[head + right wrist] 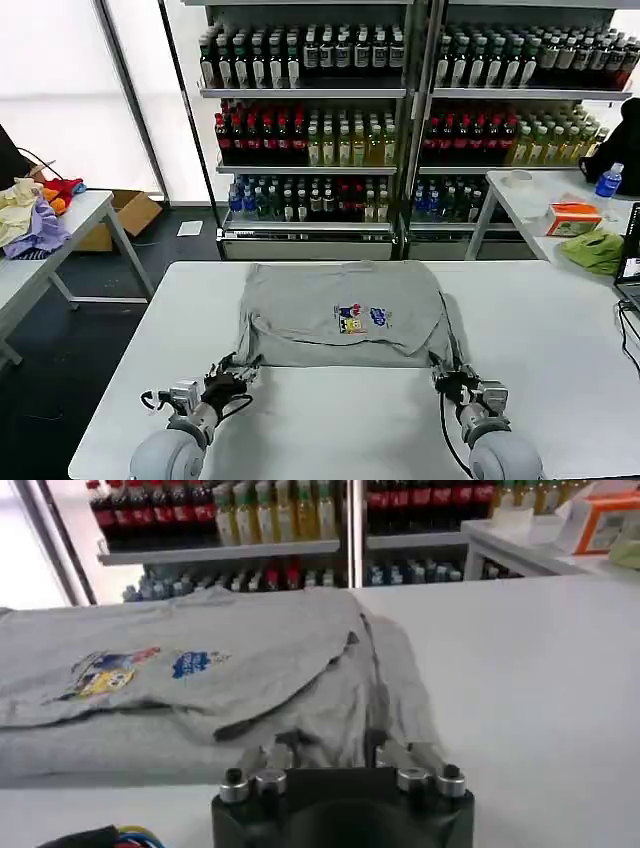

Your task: Fold and organize the clothes.

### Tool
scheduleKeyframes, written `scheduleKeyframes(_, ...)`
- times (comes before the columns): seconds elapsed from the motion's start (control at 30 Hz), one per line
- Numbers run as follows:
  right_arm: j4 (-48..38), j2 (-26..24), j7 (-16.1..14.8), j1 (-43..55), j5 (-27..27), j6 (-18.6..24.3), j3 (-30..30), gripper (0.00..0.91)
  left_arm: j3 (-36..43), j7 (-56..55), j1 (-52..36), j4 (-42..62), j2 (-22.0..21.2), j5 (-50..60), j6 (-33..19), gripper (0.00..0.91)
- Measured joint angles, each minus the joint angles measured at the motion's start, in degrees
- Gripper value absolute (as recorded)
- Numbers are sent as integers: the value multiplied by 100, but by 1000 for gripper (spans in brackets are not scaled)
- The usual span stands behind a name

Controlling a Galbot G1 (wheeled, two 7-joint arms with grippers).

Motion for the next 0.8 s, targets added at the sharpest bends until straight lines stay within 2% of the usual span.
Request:
scheduleKeyframes(0.43,54,-116,-102,-102,86,40,34,0,19,-43,61,92,-14,-20,-96,30)
scheduleKeyframes(0.8,571,-216,-207,-640,105,22,183,0,-194,-107,490,-218,-129,24,-118,30)
